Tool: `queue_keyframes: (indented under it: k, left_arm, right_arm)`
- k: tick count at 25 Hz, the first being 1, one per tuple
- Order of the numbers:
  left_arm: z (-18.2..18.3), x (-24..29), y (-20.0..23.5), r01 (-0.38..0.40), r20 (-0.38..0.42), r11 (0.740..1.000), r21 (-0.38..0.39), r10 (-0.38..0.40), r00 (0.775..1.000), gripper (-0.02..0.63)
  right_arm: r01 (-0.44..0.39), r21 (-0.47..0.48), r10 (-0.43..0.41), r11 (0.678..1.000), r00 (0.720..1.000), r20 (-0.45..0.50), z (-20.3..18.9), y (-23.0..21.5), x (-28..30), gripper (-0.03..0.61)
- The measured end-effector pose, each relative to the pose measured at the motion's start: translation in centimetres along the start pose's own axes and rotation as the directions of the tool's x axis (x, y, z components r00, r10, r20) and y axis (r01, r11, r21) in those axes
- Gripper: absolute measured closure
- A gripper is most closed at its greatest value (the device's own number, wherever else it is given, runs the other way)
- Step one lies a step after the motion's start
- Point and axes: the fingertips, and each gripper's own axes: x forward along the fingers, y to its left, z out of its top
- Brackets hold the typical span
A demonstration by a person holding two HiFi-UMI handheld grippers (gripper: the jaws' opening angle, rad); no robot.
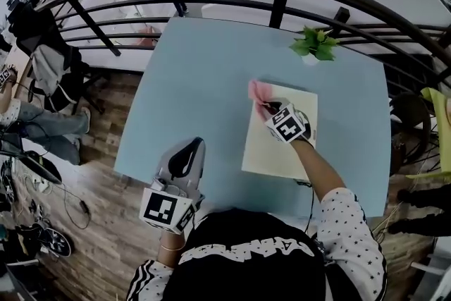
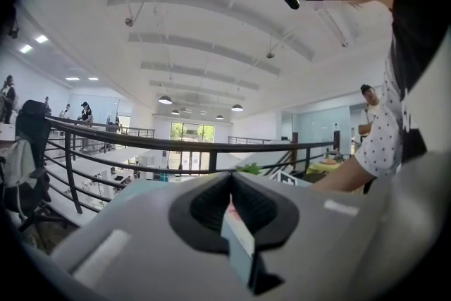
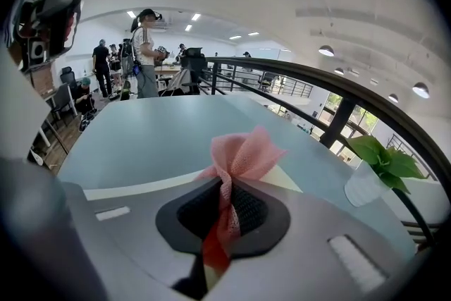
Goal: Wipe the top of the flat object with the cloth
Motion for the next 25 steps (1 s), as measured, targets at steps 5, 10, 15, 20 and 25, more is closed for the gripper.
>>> queue_keyframes:
  k: [5, 10, 15, 20, 25]
  left_arm:
    - [0.2, 0.1, -0.7, 0.024, 0.012, 1.000, 0.001, -0.024, 1.000, 0.614]
    - [0.3, 0.2, -1.1, 0.046, 0.014, 0.999, 0.007, -0.046, 0.999, 0.614]
    - [0.4, 0.6, -1.9, 0.072, 0.021, 0.997, 0.009, -0.072, 0.997, 0.614]
    - [0.3, 1.1, -2.6, 0.105, 0.018, 0.994, 0.013, -0.105, 0.994, 0.614]
    - [1.4, 1.6, -3.0, 0.145, 0.022, 0.989, 0.031, -0.146, 0.989, 0.614]
  right_arm:
    - [-0.021, -0.017, 0.021, 1.000, 0.999, -0.045, -1.3, 1.7, -0.9, 0.566]
    - [-0.045, -0.024, 0.043, 0.999, 0.997, -0.060, -1.7, 3.7, -1.8, 0.571]
    - [-0.067, -0.033, 0.065, 0.997, 0.996, -0.062, -2.4, 5.7, -2.8, 0.571]
    - [-0.101, -0.021, 0.099, 0.995, 0.992, -0.074, -2.9, 7.5, -3.9, 0.571]
    - [-0.125, -0.051, 0.120, 0.991, 0.989, -0.088, -2.6, 9.6, -4.7, 0.571]
